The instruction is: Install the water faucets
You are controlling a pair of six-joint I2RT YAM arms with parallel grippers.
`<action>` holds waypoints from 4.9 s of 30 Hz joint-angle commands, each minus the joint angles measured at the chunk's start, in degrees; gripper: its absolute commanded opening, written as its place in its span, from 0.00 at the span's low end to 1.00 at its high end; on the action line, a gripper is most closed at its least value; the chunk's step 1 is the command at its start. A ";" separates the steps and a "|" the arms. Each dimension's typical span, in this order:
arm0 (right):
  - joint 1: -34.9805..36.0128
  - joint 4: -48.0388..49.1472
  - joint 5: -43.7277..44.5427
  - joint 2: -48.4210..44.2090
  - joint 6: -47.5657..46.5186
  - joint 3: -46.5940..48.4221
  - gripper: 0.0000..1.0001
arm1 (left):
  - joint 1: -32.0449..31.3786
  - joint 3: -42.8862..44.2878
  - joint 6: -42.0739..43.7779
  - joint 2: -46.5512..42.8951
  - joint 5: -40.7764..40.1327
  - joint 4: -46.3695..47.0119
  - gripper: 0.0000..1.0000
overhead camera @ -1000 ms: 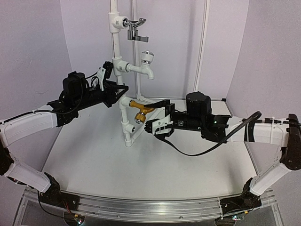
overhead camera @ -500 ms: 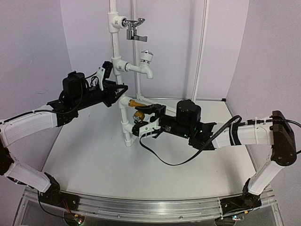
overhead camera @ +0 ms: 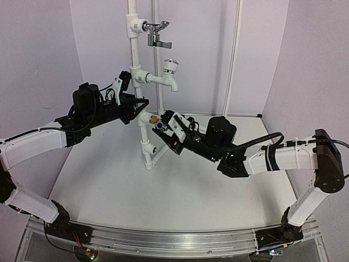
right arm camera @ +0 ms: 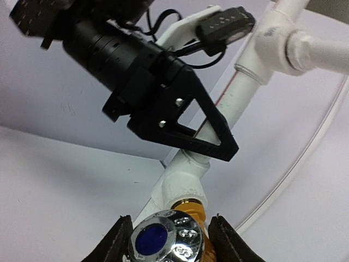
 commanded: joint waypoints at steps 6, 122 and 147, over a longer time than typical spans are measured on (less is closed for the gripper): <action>-3.17 4.46 14.11 1.71 41.11 -1.14 0.21 | -1.13 -2.11 -8.81 0.98 5.31 -12.40 0.00; -11.89 28.02 -16.43 4.48 116.57 -1.37 0.34 | -1.15 -1.99 -8.39 1.05 6.12 -12.66 0.00; -7.29 -20.19 -20.92 -14.79 -34.90 -5.72 0.97 | -1.10 -2.08 -8.16 0.70 6.04 -12.66 0.00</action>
